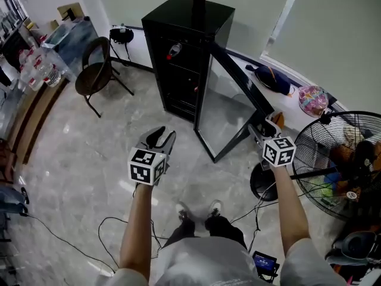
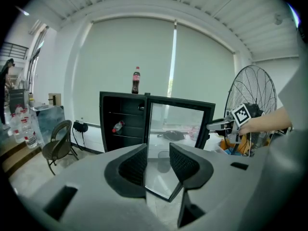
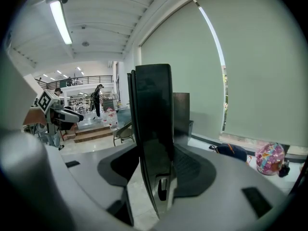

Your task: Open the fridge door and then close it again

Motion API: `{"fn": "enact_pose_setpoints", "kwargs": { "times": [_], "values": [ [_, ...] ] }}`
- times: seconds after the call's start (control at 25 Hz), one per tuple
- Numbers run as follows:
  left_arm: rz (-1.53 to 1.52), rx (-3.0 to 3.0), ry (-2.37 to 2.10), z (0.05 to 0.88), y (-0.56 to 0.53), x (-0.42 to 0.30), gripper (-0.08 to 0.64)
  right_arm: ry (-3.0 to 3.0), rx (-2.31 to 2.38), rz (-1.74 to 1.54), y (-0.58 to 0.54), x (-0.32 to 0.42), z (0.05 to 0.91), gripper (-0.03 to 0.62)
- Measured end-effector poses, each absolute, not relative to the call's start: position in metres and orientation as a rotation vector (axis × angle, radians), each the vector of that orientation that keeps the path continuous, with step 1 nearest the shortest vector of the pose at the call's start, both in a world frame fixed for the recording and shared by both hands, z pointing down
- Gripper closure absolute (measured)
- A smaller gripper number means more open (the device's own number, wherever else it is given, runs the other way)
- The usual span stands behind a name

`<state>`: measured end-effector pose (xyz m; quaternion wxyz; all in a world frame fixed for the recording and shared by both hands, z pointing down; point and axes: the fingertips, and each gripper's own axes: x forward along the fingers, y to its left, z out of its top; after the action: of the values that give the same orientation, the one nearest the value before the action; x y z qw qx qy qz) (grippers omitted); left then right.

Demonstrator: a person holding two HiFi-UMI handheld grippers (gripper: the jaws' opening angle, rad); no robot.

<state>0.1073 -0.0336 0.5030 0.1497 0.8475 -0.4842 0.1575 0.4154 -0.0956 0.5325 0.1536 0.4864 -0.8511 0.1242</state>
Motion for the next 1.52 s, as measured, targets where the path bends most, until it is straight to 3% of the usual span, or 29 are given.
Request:
{"fn": "enact_pose_setpoints", "kwargs": {
  "times": [0.72, 1.52],
  "values": [
    [0.427, 2.442, -1.375, 0.510, -0.009, 0.041, 0.428, -2.482, 1.119, 0.281, -0.040, 0.289, 0.535, 0.394],
    [0.467, 2.368, -1.429, 0.524, 0.010, -0.034, 0.428, -2.650, 0.723, 0.357, -0.059, 0.099, 0.531, 0.471]
  ]
}}
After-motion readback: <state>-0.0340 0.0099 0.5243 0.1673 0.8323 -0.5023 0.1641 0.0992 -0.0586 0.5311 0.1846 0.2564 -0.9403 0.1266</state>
